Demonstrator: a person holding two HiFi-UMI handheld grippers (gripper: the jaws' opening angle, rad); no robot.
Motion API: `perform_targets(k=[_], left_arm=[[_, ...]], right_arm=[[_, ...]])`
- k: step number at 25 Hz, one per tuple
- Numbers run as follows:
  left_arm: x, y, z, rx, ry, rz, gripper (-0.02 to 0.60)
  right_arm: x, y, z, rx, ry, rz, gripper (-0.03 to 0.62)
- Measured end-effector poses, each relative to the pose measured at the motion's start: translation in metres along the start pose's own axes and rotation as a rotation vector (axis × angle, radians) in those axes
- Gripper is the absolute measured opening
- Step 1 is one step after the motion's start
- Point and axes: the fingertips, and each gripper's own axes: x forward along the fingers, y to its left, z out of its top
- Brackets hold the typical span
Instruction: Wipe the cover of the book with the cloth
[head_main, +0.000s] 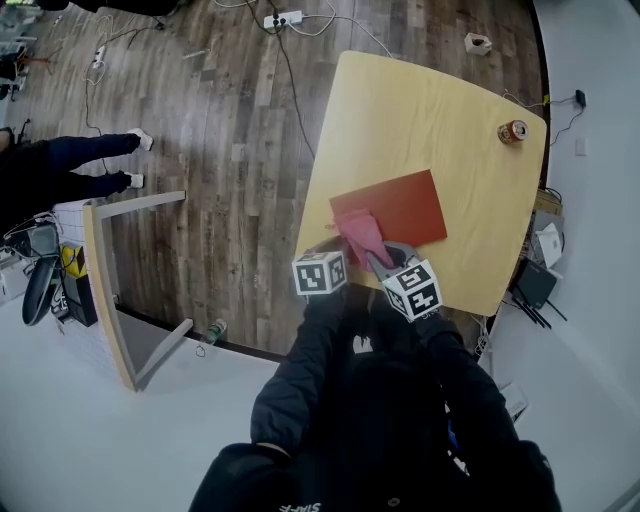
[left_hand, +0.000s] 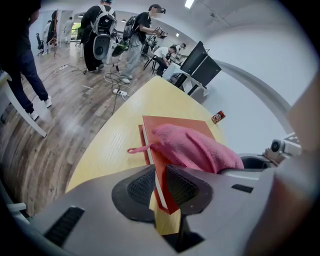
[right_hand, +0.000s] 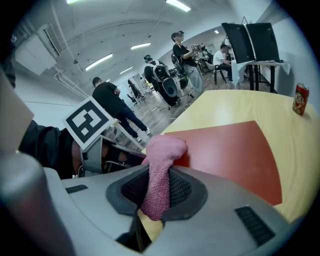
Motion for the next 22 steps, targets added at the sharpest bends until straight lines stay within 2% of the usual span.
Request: perform_targets(k=[8,22], left_arm=[[-0.001,-0.001,0.001,0.012,-0.002,-0.009,0.087],[-0.002,-0.002,0.003,0.013,0.002,0.003,0.088]], right_arm=[[0.026,0.007,-0.029,0.047,0.069,-0.008,0.083],[-0.010,-0.052,-0.034,0.087,0.042,-0.115,0.083]])
